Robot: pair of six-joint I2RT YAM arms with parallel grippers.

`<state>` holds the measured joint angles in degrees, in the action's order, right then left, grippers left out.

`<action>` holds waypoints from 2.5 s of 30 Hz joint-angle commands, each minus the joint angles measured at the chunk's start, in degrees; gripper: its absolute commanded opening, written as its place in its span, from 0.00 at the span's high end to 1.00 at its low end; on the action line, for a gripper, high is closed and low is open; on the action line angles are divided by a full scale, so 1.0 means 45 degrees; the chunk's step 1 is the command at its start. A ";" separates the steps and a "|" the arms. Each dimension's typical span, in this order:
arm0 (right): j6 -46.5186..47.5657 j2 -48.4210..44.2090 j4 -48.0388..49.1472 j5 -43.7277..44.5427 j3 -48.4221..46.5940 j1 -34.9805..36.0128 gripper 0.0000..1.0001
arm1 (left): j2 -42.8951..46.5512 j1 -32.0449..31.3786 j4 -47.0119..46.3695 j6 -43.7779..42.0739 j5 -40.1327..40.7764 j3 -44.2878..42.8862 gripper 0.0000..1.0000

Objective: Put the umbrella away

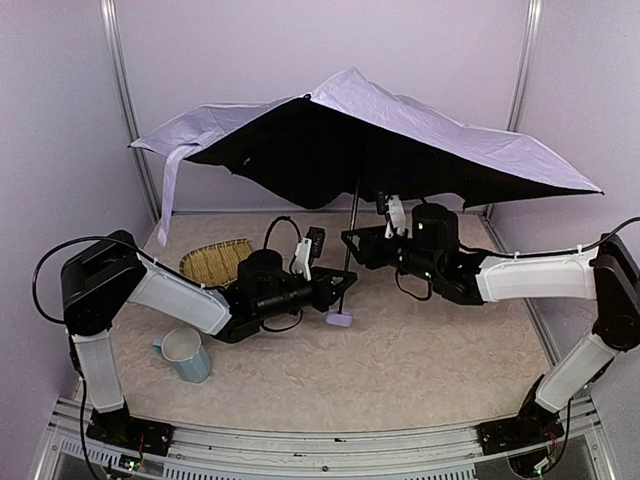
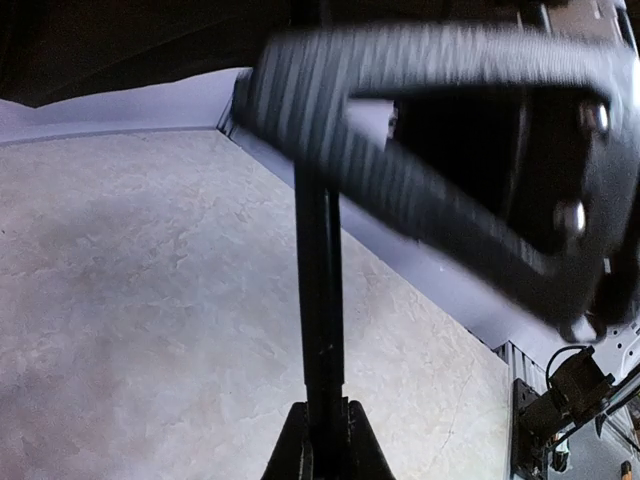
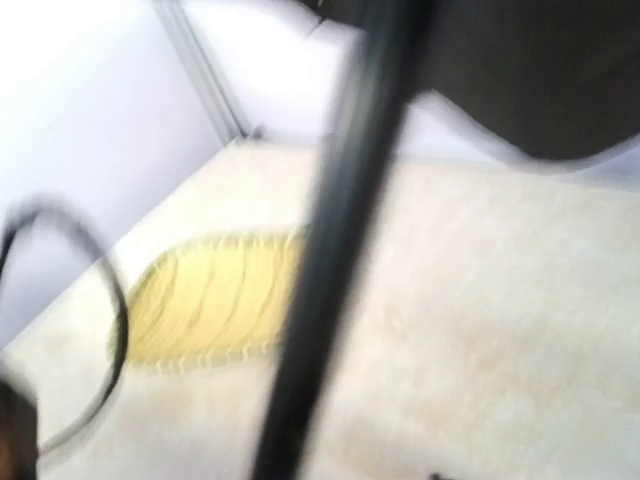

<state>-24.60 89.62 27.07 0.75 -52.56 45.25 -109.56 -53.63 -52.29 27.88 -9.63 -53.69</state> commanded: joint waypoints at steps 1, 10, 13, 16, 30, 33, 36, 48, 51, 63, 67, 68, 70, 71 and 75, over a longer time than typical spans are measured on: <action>0.0398 -0.0544 -0.0213 0.1119 -0.1675 -0.1105 0.44 | -0.0236 -0.0222 -0.2188 -0.0087 0.0522 0.0262 1.00; 0.0151 0.1139 0.0675 -0.0668 -0.4193 -0.2119 0.05 | -0.0634 -0.0390 -0.2400 0.0133 0.0568 0.0242 1.00; -0.0220 0.1605 0.0928 -0.1107 -0.4752 -0.2349 0.26 | -0.0634 -0.0388 -0.2420 0.0119 0.0543 0.0217 1.00; -0.1257 0.1878 0.1430 -0.1523 -0.4768 -0.2660 0.47 | -0.0634 -0.0407 -0.2441 0.0124 0.0517 0.0230 1.00; -0.2332 0.2530 0.2615 -0.2239 -0.4768 -0.3215 0.67 | -0.0581 -0.0427 -0.2442 0.0055 0.0358 0.0255 1.00; -0.2485 0.2631 0.2731 -0.2328 -0.4667 -0.3296 0.75 | -0.0557 -0.0427 -0.2397 -0.0010 0.0306 0.0218 1.00; -0.2418 0.2689 0.2689 -0.2541 -0.4726 -0.3318 0.89 | -0.0546 -0.0427 -0.2283 -0.0160 0.0209 0.0175 1.00; -0.0475 0.2053 -0.0015 -0.4160 -0.2639 -0.2203 0.95 | 0.0147 0.0559 -0.1838 -0.0759 -0.0419 -0.0396 1.00; -0.0468 0.1732 -0.0217 -0.3902 -0.1646 -0.1761 0.94 | 0.0196 0.0535 -0.1734 -0.0883 -0.0425 -0.0554 1.00; 0.0257 0.1434 -0.0629 -0.2908 0.0528 -0.0378 0.91 | 0.0068 0.0439 -0.1955 -0.1120 -0.0235 -0.0927 1.00; -0.0072 0.1338 -0.0666 -0.2706 0.1125 -0.0168 0.90 | 0.0083 0.0506 -0.1898 -0.1295 -0.0268 -0.1013 1.00; -0.0128 0.1275 -0.0669 -0.2604 0.1263 -0.0129 0.90 | 0.0093 0.0512 -0.1895 -0.1337 -0.0217 -0.1017 1.00; -0.0139 0.1150 -0.0645 -0.2410 0.1494 0.0015 0.90 | 0.0091 0.0530 -0.1869 -0.1391 -0.0205 -0.1041 1.00; -0.0112 0.1108 -0.0674 -0.2303 0.1575 0.0096 0.89 | 0.0071 0.0530 -0.1831 -0.1417 -0.0229 -0.1079 1.00; -0.0076 0.1151 -0.0945 -0.2146 0.1577 0.0433 0.88 | 0.0028 0.0530 -0.1738 -0.1411 -0.0225 -0.1147 1.00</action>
<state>-27.51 91.59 39.92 -0.69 -49.76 41.63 -112.97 -53.52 -42.89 23.79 -15.14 -53.12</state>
